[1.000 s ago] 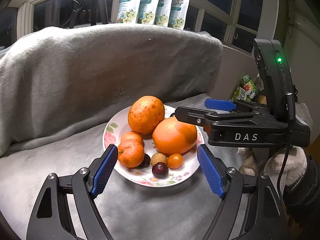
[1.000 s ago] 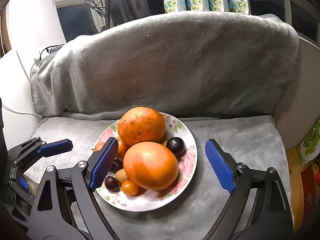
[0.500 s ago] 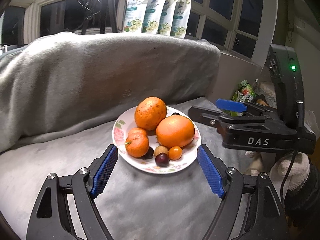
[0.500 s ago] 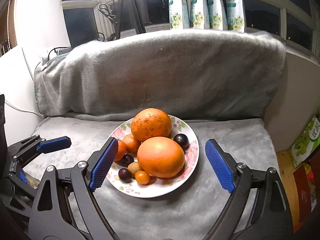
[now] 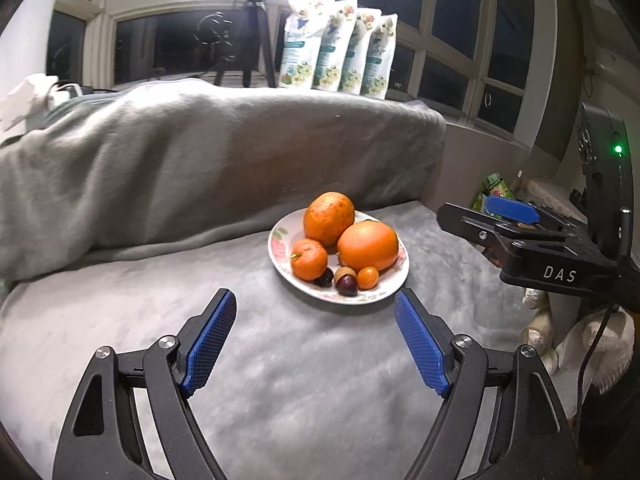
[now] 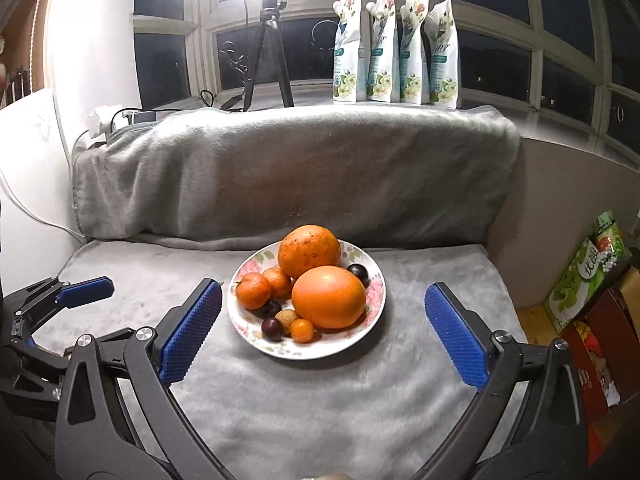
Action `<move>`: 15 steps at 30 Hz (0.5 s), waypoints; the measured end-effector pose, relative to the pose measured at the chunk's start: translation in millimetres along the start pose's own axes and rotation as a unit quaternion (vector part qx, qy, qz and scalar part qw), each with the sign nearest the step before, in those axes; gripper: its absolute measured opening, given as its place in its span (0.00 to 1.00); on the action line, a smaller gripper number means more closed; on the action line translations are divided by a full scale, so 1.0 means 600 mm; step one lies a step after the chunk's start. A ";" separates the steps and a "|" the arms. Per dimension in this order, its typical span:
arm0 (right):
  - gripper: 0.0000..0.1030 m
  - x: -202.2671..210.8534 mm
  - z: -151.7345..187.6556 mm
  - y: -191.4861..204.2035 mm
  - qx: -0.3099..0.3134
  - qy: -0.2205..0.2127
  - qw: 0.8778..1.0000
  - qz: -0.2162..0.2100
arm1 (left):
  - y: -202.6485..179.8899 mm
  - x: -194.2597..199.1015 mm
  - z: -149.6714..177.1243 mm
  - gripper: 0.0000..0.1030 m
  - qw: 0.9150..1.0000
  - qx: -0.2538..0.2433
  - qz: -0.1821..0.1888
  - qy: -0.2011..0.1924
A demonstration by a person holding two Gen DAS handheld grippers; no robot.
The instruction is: Organize fruits
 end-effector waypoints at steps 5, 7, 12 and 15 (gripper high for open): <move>1.00 0.026 0.009 0.005 -0.006 -0.015 1.000 0.014 | 0.012 0.031 0.013 0.79 1.000 0.013 -0.013 -0.013; 1.00 0.035 0.013 0.006 -0.005 -0.020 1.000 0.023 | 0.016 0.040 0.017 0.79 1.000 0.015 -0.023 -0.016; 1.00 0.055 0.022 0.004 -0.020 -0.026 0.999 0.025 | 0.026 0.055 0.029 0.80 0.999 0.025 -0.043 -0.020; 1.00 0.060 0.028 0.003 -0.027 -0.026 0.999 0.025 | 0.030 0.060 0.035 0.80 0.998 0.026 -0.055 -0.017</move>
Point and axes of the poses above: each gripper's, at about its wrist camera, not at the fingertips, and x roughly against the way its jaws point, y to its left, z to its underside, the point moved 9 cm from there along -x, roughly the way its jaws point, and after that the axes turned 4 degrees about z, right-handed, at the moved point
